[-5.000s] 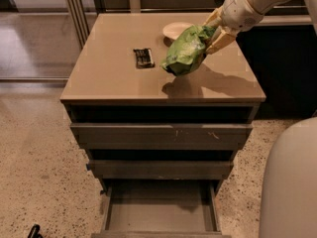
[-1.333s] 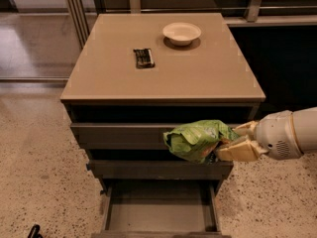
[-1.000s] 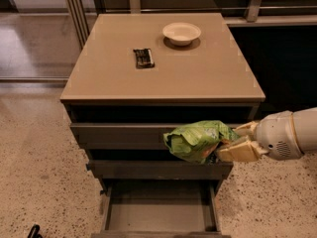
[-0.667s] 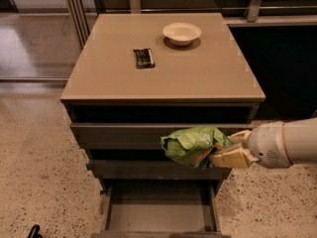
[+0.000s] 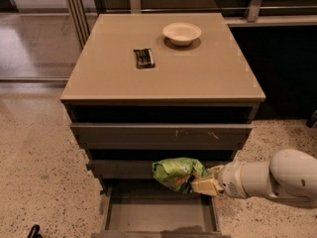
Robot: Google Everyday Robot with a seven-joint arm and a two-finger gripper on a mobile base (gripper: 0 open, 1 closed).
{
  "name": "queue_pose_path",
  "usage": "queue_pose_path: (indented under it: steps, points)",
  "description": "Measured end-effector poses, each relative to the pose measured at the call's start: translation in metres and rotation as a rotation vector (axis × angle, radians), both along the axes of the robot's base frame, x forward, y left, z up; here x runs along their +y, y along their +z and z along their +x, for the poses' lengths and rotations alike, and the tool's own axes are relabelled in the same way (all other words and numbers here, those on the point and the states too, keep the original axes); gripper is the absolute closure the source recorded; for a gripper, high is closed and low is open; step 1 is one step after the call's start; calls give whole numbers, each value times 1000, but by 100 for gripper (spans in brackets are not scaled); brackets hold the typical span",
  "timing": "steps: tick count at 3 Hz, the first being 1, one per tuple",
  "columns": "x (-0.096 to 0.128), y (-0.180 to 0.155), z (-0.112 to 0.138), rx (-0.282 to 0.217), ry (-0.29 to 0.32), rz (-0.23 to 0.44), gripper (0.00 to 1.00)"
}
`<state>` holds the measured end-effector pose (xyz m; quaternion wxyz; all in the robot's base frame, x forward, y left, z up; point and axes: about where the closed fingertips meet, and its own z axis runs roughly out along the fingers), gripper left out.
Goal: Place green rice chip bag into bottom drawer
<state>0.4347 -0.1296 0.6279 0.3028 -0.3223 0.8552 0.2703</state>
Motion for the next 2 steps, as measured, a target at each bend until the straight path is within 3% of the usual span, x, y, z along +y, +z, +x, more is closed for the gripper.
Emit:
queue_pose_path:
  steps: [1, 2]
  points:
    - [2, -41, 0, 53, -37, -8, 100]
    - [1, -76, 6, 144, -47, -30, 100]
